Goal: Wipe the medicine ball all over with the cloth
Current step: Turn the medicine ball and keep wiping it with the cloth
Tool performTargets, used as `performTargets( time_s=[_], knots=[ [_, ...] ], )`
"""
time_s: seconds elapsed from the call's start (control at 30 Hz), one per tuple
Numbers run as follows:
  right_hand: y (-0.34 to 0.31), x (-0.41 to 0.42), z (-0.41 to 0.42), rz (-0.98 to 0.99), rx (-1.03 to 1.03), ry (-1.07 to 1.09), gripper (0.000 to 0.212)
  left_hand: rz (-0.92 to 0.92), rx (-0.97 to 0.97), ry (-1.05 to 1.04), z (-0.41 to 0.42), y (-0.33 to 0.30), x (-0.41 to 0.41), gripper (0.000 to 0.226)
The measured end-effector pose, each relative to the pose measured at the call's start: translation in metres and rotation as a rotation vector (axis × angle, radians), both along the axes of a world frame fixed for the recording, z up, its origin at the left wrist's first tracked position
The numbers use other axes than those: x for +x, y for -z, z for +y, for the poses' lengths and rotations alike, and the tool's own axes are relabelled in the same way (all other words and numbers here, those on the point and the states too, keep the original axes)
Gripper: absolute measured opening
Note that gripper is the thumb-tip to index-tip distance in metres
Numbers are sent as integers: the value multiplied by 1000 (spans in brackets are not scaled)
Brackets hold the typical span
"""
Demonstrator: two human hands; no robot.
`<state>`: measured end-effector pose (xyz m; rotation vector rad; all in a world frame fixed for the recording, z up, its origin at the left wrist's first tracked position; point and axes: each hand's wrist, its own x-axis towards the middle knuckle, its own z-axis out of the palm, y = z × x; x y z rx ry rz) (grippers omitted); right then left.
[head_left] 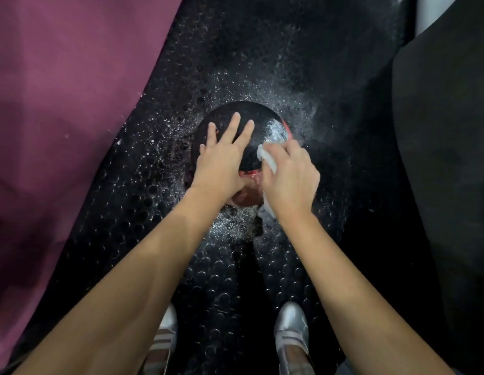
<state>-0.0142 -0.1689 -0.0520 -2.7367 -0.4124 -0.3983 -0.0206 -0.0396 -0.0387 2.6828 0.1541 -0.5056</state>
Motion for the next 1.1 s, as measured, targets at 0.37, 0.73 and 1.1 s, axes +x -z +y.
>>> performTargets(
  time_s=[0.37, 0.73, 1.1],
  knots=[
    [11, -12, -2, -30, 1, -45, 18, -56, -3, -63, -3, 10, -5, 104],
    [7, -14, -8, 45, 63, 54, 17, -34, -28, -75, -2, 5, -8, 110],
    [-1, -3, -6, 72, 114, 175, 11, -54, -5, -80, -9, 8, -10, 111]
  ],
)
